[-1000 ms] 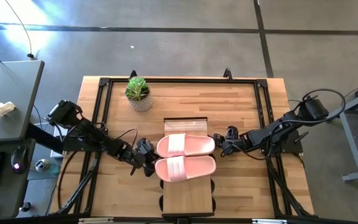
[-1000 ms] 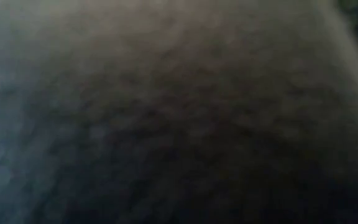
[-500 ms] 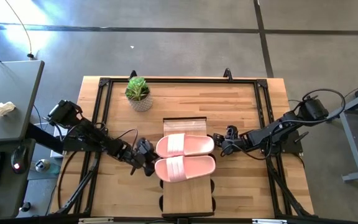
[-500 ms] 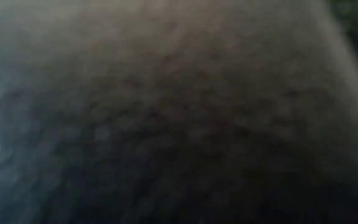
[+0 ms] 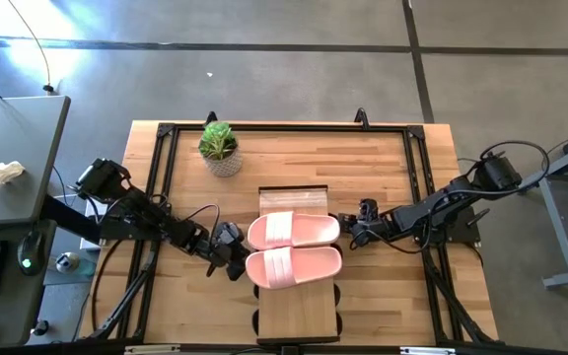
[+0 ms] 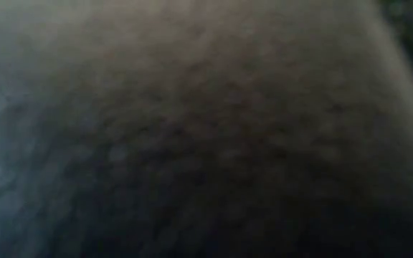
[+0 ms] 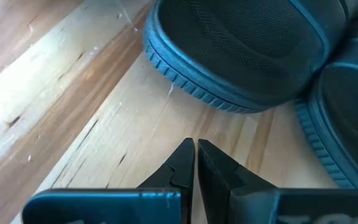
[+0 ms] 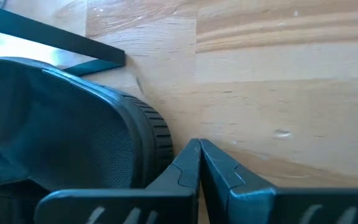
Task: Pick and place slides into the shelf
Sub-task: Put the black slipper under the shelf, then return to Home Position
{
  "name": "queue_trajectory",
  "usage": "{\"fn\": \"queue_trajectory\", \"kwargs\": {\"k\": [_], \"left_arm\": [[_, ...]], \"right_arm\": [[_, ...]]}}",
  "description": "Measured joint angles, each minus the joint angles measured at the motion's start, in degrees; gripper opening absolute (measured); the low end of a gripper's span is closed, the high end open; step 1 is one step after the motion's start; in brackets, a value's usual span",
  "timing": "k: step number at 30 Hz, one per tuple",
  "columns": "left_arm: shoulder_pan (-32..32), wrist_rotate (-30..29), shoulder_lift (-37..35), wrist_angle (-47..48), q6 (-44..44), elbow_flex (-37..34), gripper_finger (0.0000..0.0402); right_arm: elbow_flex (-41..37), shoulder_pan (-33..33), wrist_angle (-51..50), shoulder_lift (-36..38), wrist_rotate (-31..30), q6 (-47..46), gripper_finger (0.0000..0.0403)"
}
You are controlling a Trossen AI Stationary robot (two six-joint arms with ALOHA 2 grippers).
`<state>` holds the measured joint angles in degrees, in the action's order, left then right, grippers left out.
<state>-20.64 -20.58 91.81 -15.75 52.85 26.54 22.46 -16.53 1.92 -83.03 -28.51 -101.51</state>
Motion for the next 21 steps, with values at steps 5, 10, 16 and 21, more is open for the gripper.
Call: {"fn": "queue_trajectory", "kwargs": {"k": [5, 10, 16, 21], "left_arm": [[0.00, 0.11, -0.15, 0.08, 2.16, 0.00, 0.0006], [0.00, 0.24, -0.20, 0.73, 3.20, 0.02, 0.0005], [0.00, 0.07, -0.29, 1.30, 3.41, 0.05, 0.0005], [-0.01, 0.00, -2.75, 7.74, 6.67, 0.14, 0.0005]], "right_arm": [[2.93, 0.00, -8.24, 0.01, 0.65, 2.26, 0.0000], [8.38, 0.00, -23.21, -0.01, 2.52, 4.30, 0.0000], [16.05, 0.00, -40.01, -0.07, 5.27, 9.30, 0.0000], [22.13, 0.00, -51.19, -0.07, 8.83, 14.43, 0.0000]]}}
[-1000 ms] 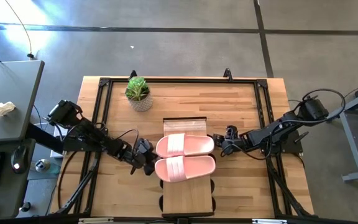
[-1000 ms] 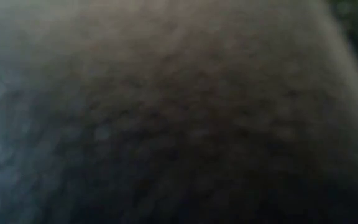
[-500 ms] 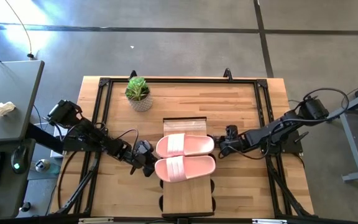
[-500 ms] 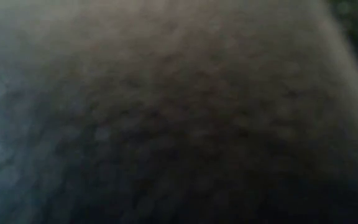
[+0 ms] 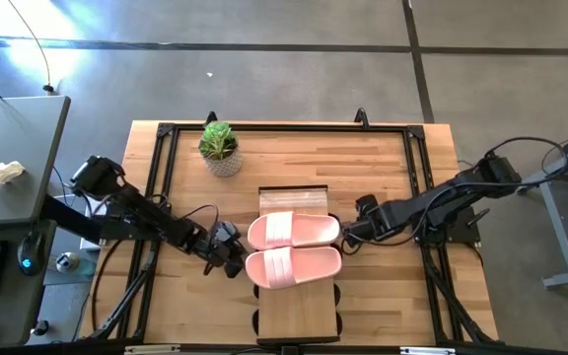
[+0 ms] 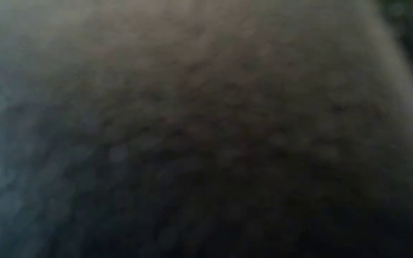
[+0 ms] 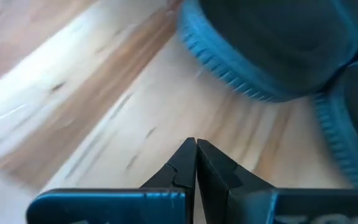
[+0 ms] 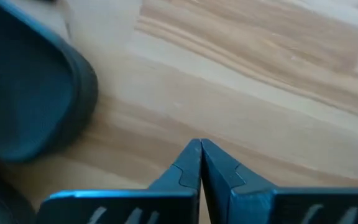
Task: Pick and place slides into the shelf
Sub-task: Return to Home Position
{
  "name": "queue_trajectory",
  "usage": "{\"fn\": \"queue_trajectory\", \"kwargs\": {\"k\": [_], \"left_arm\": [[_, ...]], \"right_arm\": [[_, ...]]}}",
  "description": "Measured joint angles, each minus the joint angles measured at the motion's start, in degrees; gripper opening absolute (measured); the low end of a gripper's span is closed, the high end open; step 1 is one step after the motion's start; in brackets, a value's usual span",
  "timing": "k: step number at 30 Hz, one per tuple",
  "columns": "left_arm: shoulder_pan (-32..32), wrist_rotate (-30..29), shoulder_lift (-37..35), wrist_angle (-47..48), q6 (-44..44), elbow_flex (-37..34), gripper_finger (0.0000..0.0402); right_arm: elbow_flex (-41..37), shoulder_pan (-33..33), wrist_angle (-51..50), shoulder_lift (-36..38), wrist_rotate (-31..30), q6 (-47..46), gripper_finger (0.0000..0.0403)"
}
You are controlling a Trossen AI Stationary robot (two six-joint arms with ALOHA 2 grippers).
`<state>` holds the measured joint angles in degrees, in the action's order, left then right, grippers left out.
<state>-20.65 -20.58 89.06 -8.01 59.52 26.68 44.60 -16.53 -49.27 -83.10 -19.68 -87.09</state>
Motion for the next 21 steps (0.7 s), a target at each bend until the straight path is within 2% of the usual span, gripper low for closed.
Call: {"fn": "queue_trajectory", "kwargs": {"k": [8, 13, 17, 21], "left_arm": [[0.01, 0.23, -10.93, 14.49, 0.91, -0.22, 0.0005], [0.01, 2.99, -21.18, 23.09, -0.60, -0.22, 0.0005], [0.01, 7.09, -30.70, 28.06, -4.90, -0.21, 0.0005], [0.01, 13.77, -40.23, 31.32, -7.93, -0.17, 0.0005]], "right_arm": [[7.24, 0.00, -13.23, 0.01, 6.78, 10.01, 0.0000], [8.75, 0.00, -19.63, 0.05, 14.88, 16.83, 0.0000], [8.72, -0.60, -21.66, 0.06, 24.80, 24.97, 0.0000], [6.86, -2.74, -18.24, 1.35, 39.66, 32.77, 0.0000]]}}
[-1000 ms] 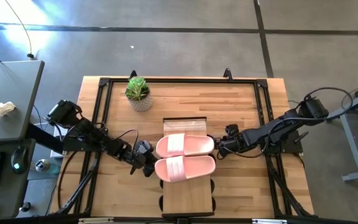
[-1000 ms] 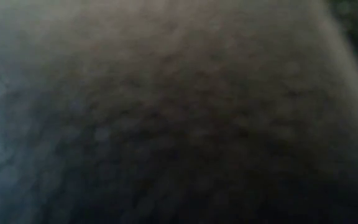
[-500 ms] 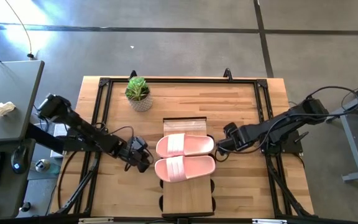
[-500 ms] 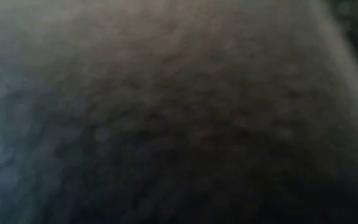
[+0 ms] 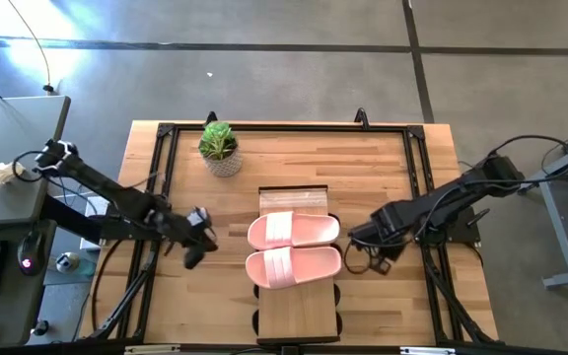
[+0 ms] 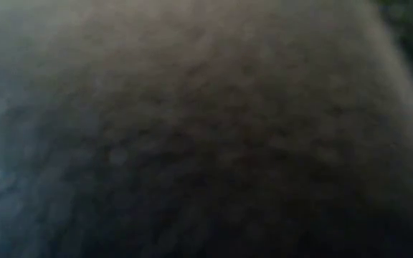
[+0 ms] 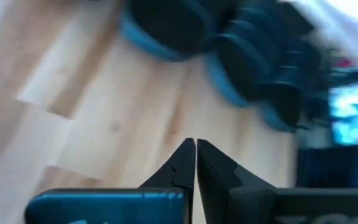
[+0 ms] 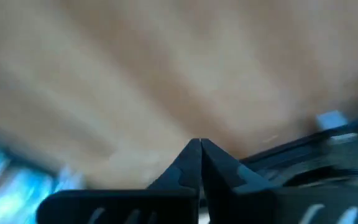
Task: Pick and place slides into the shelf
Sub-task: Return to Home Position
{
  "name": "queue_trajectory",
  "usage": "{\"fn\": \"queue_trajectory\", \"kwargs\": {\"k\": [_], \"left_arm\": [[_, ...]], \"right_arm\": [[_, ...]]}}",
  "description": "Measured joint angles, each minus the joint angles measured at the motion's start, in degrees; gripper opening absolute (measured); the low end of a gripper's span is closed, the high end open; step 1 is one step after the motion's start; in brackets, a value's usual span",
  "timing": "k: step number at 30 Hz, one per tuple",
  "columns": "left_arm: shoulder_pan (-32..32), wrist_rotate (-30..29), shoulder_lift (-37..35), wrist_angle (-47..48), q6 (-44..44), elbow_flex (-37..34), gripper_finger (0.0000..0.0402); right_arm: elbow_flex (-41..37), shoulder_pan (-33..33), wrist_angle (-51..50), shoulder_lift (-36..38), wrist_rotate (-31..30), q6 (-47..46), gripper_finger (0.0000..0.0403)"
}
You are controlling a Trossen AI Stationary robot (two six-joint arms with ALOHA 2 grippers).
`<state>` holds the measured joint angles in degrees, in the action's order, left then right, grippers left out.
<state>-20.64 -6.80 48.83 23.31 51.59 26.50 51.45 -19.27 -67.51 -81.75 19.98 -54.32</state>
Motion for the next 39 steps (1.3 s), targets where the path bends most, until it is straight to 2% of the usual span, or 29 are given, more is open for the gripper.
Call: {"fn": "queue_trajectory", "kwargs": {"k": [3, 5, 7, 9, 11, 14, 16, 18, 20, 26, 29, 32, 35, 39], "left_arm": [[-0.02, 4.22, -6.15, 0.83, -0.09, 0.00, 0.0005], [-0.04, 6.31, -9.40, -0.58, 1.05, 0.00, 0.0005], [-0.21, 8.14, -12.27, -2.10, 2.27, -0.02, 0.0005], [-1.36, 8.30, -14.06, -7.19, 2.89, 0.00, 0.0005], [-2.97, 7.43, -15.18, -13.72, 2.82, -0.01, 0.0005], [-5.13, 3.39, -15.24, -25.63, 0.56, 0.02, 0.0005], [-5.34, 0.36, -15.19, -32.64, -4.23, 0.16, 0.0005], [-4.82, -2.46, -15.05, -36.16, -12.27, 1.79, 0.0005], [-4.02, -3.92, -14.95, -36.79, -21.07, 4.74, 0.0005], [0.78, -4.82, -14.95, -35.67, -43.14, 15.98, 0.0005], [3.28, -4.81, -15.15, -29.01, -49.87, 22.56, 0.0005], [5.90, -4.79, -15.43, -18.15, -51.24, 29.68, 0.0005], [7.93, -4.79, -16.05, -6.78, -51.22, 37.04, 0.0005], [8.26, -5.16, -18.47, 1.45, -50.22, 43.37, 0.0005]], "right_arm": [[-2.08, -3.07, 6.02, 1.95, 10.39, 1.22, 0.0000], [-3.59, -6.05, 12.82, 3.87, 15.52, -1.26, 0.0000], [-4.90, -9.59, 23.45, 6.10, 18.43, -5.78, 0.0000], [-5.94, -13.05, 37.30, 8.31, 18.47, -12.07, 0.0000], [-6.63, -16.03, 53.11, 10.04, 15.00, -18.61, 0.0000], [-6.83, -18.77, 74.84, 12.05, 4.09, -22.58, 0.0000], [-6.83, -18.84, 85.10, 13.43, -3.60, -19.80, 0.0000], [-6.86, -17.74, 91.01, 15.30, -9.90, -11.56, 0.0000], [-6.86, -15.70, 93.18, 17.75, -14.01, -0.12, 0.0000], [-5.00, -7.21, 91.33, 25.74, -23.99, 37.43, 0.0000], [-3.28, -2.73, 91.28, 29.66, -27.78, 49.25, 0.0000], [-1.37, 1.48, 88.33, 33.57, -25.35, 54.16, 0.0000], [1.95, 4.96, 81.72, 38.14, -21.44, 53.70, 0.0000], [7.17, 7.03, 70.31, 43.50, -23.19, 53.27, 0.0000]]}}
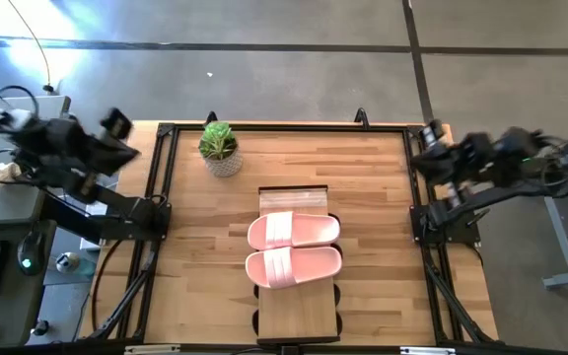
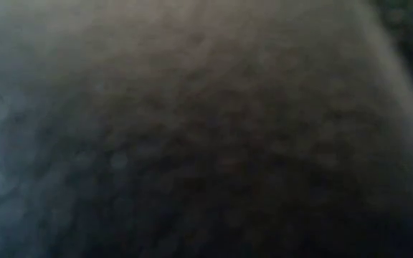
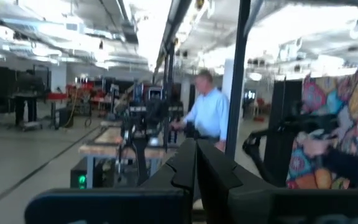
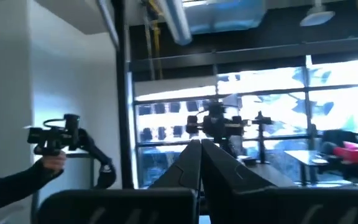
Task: Pick and place slides into the shelf
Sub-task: Return to Home Position
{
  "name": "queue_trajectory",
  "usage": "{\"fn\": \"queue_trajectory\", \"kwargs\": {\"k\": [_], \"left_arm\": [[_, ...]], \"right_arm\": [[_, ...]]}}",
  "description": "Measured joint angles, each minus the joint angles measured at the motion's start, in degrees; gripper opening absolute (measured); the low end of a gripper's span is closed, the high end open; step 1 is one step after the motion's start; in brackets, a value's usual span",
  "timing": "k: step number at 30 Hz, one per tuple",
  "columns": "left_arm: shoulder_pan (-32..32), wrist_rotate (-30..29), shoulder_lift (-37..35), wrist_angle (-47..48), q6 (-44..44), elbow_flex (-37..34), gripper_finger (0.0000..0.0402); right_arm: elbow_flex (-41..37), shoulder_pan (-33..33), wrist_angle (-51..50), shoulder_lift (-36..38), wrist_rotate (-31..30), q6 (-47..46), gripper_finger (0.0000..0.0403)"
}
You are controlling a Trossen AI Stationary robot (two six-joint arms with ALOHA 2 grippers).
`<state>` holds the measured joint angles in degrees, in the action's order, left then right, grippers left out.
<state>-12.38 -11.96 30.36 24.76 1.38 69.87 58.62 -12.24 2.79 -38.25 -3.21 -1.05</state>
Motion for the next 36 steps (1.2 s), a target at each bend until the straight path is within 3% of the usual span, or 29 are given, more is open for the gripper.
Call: {"fn": "queue_trajectory", "kwargs": {"k": [3, 9, 29, 36], "left_arm": [[0.00, -0.57, -3.72, 1.83, 0.37, 0.48, 0.0002], [0.02, -4.15, -11.73, 1.80, 1.81, -4.43, 0.0001], [0.02, -4.71, -27.66, -2.46, 1.95, -17.21, 0.0000], [0.01, -4.43, -29.89, -3.68, 1.83, -20.12, 0.0000]], "right_arm": [[2.63, 0.00, -5.27, 3.11, -2.73, 0.58, 0.0000], [1.00, -0.01, -5.60, 8.57, -2.33, 1.18, 0.0000], [-18.44, -0.01, 5.62, 31.68, -3.95, -2.01, 0.0000], [-24.80, -0.01, 6.03, 38.00, -8.42, -3.37, 0.0000]]}}
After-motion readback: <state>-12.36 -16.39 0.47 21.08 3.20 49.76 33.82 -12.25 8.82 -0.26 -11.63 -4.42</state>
